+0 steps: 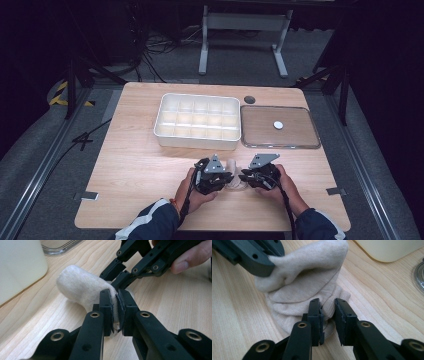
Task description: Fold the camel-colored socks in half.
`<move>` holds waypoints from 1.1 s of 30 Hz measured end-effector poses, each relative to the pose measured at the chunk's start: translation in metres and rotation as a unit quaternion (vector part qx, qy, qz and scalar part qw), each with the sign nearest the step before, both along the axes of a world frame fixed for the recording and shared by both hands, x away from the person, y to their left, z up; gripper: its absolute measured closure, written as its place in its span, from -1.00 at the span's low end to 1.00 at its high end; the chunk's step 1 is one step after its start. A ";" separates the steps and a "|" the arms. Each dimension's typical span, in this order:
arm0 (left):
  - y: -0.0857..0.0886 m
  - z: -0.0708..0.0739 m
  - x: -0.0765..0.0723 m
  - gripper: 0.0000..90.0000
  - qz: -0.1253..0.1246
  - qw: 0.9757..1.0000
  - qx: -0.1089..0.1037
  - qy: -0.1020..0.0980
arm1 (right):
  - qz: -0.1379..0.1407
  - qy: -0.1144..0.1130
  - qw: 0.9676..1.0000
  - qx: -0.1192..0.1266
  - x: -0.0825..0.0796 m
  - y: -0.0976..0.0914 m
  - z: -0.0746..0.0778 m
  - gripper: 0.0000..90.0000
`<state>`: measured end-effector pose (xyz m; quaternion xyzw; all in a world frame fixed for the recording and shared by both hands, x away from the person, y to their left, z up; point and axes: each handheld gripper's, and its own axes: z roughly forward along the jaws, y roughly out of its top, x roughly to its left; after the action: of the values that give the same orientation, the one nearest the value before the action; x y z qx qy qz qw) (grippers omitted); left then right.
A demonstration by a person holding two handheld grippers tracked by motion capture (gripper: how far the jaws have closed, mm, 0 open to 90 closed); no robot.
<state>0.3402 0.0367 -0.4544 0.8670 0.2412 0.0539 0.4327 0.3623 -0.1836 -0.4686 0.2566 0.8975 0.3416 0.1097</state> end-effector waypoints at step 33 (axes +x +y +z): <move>-0.032 -0.015 -0.003 0.83 -0.018 0.999 0.026 -0.023 | -0.041 -0.034 0.991 0.123 0.004 -0.018 0.023 0.43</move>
<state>0.3373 0.0049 -0.4697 0.8806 0.2139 0.0725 0.4165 0.3663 -0.2014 -0.4461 0.2930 0.8332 0.4529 0.1217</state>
